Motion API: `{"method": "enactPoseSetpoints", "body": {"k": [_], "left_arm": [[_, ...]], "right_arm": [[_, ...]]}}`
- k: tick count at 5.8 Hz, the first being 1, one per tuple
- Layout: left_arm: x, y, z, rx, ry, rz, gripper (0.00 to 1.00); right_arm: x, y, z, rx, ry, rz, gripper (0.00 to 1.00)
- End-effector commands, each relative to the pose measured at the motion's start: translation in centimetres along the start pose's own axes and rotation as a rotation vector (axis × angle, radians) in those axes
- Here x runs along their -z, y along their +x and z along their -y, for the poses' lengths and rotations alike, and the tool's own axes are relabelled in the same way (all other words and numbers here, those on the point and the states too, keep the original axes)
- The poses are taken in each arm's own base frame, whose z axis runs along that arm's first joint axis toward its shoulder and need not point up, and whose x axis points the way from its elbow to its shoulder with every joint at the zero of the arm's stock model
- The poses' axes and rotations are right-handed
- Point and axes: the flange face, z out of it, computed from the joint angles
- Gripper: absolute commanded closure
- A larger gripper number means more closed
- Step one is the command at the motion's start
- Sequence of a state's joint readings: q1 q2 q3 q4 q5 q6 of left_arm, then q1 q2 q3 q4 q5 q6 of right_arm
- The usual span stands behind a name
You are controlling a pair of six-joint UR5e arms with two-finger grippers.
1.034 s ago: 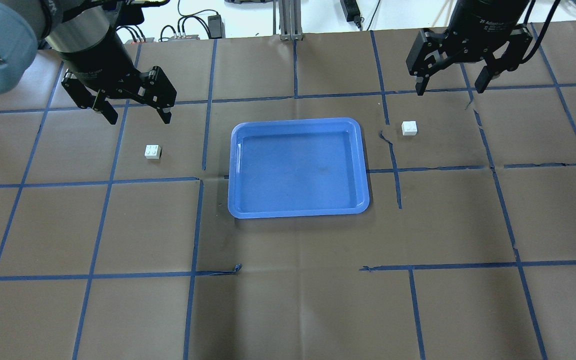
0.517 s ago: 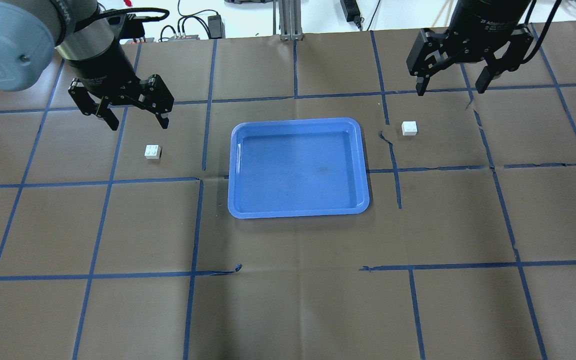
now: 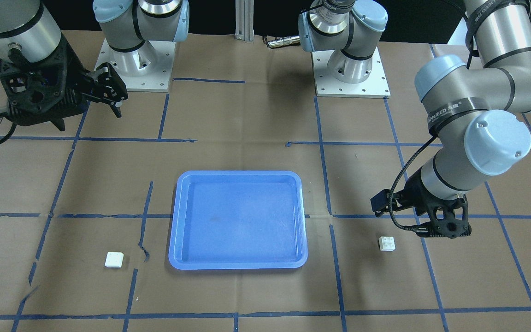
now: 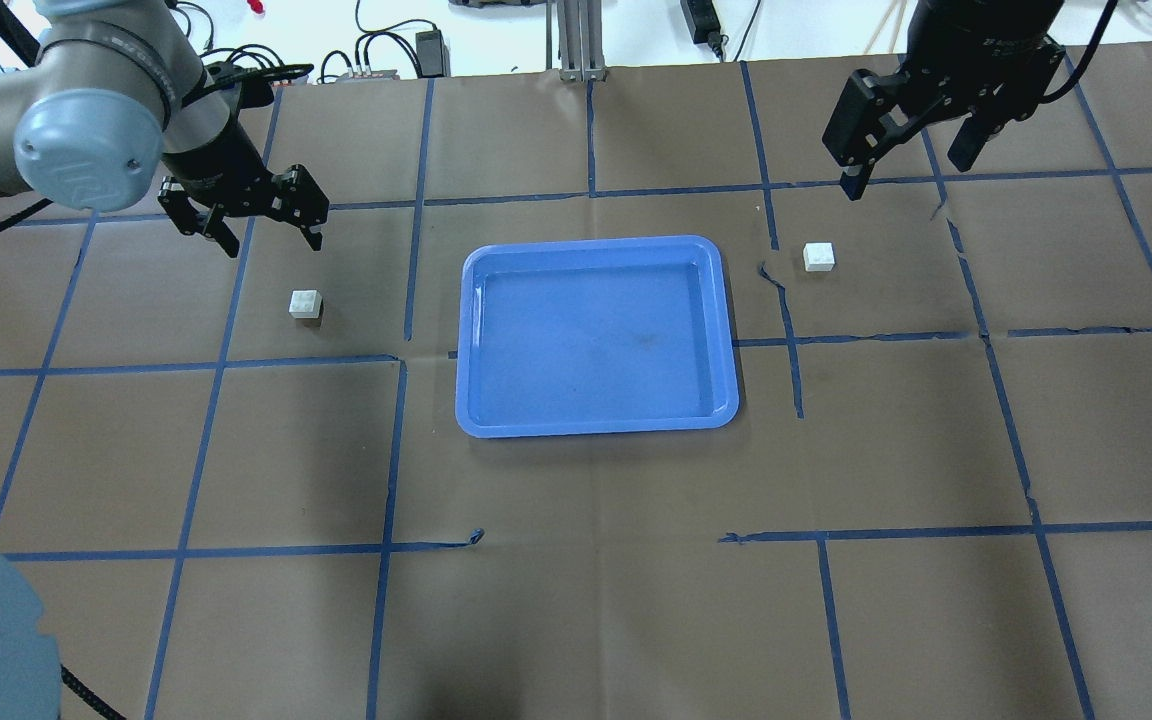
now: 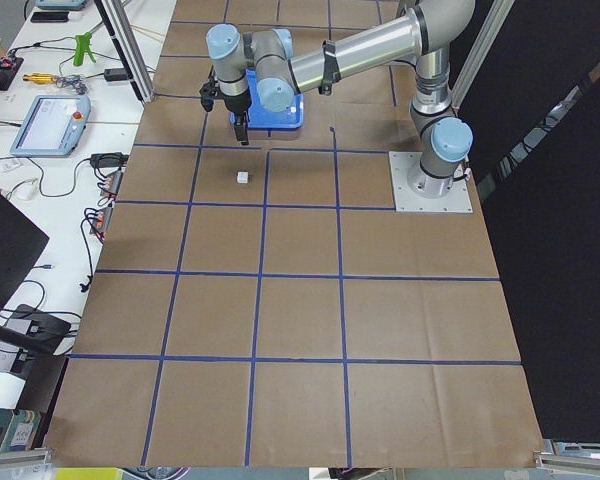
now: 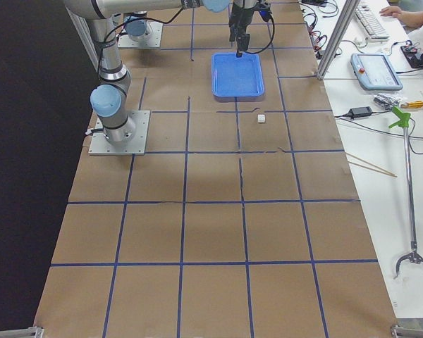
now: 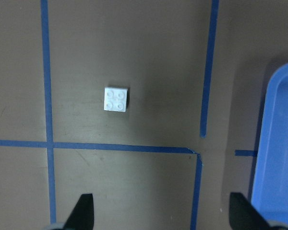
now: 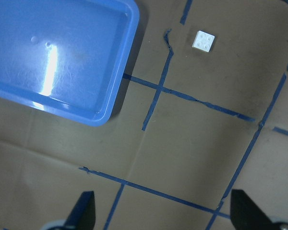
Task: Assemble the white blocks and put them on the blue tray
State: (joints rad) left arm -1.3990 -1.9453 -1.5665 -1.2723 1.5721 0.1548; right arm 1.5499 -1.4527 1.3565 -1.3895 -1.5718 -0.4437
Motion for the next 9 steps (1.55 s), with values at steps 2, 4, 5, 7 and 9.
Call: {"method": "enactPoseSetpoints", "body": {"k": [2, 4, 5, 7, 9], "left_arm": [[-10.0, -2.6, 2.8, -0.004, -0.062, -0.006, 0.03], [-13.2, -2.8, 3.5, -0.006, -0.074, 0.002, 0.06], [-14.1, -2.8, 3.3, -0.006, -0.088, 0.001, 0.15], [-13.4, -2.8, 3.1, -0.013, -0.079, 0.003, 0.90], [-11.0, -2.4, 2.8, -0.072, -0.048, 0.008, 0.99]], "right_arm": [[-1.3, 2.3, 2.7, 0.774, 0.018, -0.086, 0.00], [-2.0, 8.0, 4.2, 1.121, 0.028, -0.101, 0.00], [-2.6, 11.4, 6.0, 1.181, 0.078, -0.069, 0.00], [-5.1, 13.8, 10.6, 1.221, 0.148, -0.016, 0.00], [-10.3, 17.2, 12.3, 1.271, 0.317, 0.113, 0.00]]}}
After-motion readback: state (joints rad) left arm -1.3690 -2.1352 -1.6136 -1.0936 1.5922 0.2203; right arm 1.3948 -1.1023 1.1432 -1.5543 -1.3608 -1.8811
